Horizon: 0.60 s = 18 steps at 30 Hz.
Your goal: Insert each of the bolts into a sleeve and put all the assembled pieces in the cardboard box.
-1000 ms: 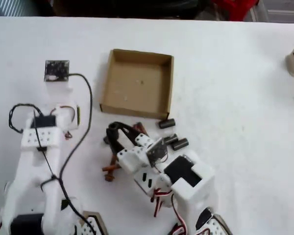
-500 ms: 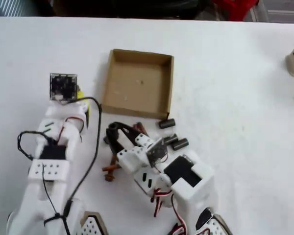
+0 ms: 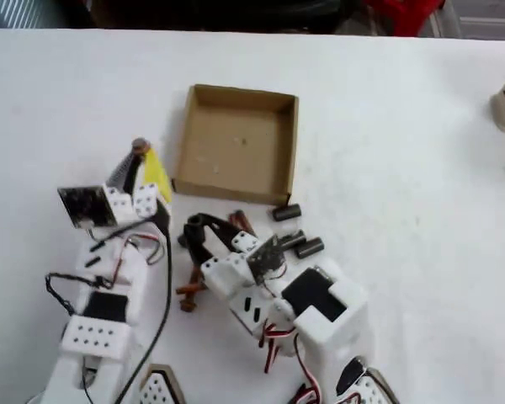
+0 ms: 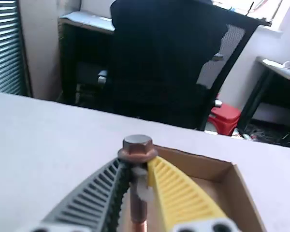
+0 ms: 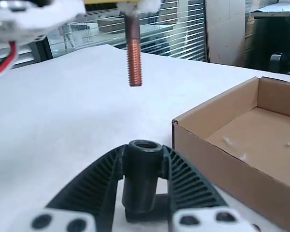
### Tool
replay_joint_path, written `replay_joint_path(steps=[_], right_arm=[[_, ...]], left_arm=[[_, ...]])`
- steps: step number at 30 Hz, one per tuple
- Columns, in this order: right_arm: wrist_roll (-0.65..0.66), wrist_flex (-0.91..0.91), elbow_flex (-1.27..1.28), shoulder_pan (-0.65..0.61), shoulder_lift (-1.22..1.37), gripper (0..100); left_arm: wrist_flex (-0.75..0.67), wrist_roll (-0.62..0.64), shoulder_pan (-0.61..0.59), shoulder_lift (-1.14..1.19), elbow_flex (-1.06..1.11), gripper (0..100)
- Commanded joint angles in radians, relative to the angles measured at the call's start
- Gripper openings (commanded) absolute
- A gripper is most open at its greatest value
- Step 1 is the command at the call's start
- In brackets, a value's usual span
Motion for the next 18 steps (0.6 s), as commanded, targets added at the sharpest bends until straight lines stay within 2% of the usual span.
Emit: replay_joint_path(steps=[1,7,14,18], right_arm=[[-0.002,0.002,-0.028,-0.002,-0.005,1.6],[-0.002,0.002,-0.028,-0.002,-0.005,1.6],[-0.002,0.002,-0.028,-0.002,-0.005,1.6],[-0.002,0.002,-0.028,-0.002,-0.005,1.6]], left_arm=[[-0.052,0.011,0.051,-0.127,0.025,2],[0.167,0.015,0.058,-0.239,-0.014,2],[0.394,0.011,0.217,-0.406,-0.014,2],[0.474,0.011,0.245,-0.509,-0.014,2]])
